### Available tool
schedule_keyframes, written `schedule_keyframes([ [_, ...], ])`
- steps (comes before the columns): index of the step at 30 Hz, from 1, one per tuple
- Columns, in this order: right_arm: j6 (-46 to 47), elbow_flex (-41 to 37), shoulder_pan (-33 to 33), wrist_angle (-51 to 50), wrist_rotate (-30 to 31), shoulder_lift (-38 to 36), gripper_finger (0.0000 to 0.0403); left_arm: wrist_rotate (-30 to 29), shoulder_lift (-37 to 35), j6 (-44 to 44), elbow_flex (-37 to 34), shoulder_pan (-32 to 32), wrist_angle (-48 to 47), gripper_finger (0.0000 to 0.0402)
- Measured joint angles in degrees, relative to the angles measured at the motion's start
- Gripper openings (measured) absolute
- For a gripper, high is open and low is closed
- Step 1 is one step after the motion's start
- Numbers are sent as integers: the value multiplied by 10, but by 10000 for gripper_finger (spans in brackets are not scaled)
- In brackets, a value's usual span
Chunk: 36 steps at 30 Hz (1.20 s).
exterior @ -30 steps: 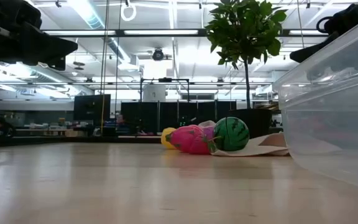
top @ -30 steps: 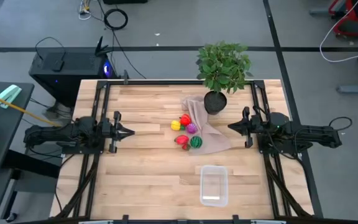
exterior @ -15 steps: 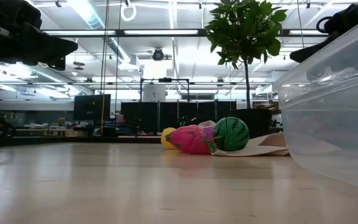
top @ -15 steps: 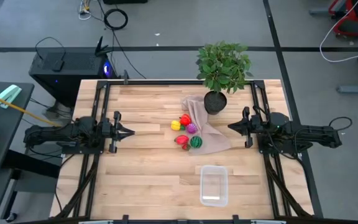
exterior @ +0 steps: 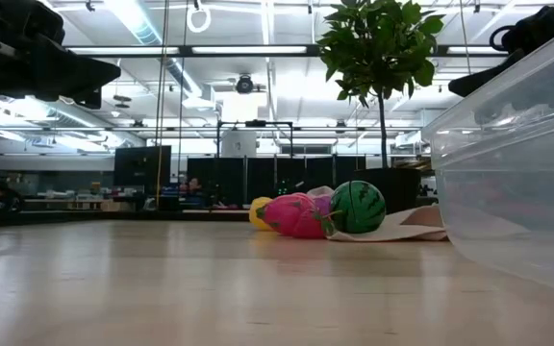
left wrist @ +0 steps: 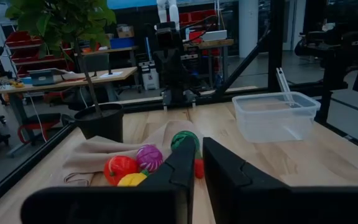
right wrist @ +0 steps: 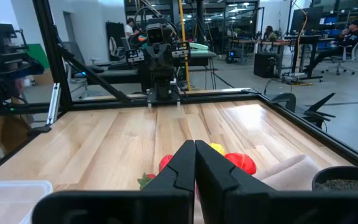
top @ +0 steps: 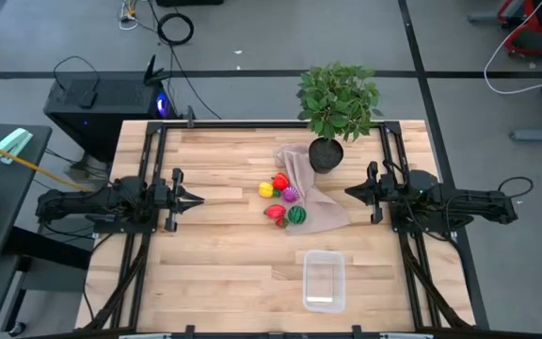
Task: Pick and placing Produce into tupperware
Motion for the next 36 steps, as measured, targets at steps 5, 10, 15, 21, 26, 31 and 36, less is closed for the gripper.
schedule_keyframes([
  [5, 0, 0, 0, 0, 0, 0, 14, 0, 0, 0, 0, 0, 0, 36],
  [10, 0, 0, 0, 0, 0, 0, 14, 0, 0, 0, 0, 0, 0, 30],
  [15, 0, 0, 0, 0, 0, 0, 14, 0, 0, 0, 0, 0, 0, 28],
  [21, 0, 0, 0, 0, 0, 0, 14, 0, 0, 0, 0, 0, 0, 37],
  [26, 0, 0, 0, 0, 0, 0, 14, 0, 0, 0, 0, 0, 0, 39],
  [31, 0, 0, 0, 0, 0, 0, 14, 0, 0, 0, 0, 0, 0, 31],
  [36, 0, 0, 0, 0, 0, 0, 14, 0, 0, 0, 0, 0, 0, 29],
])
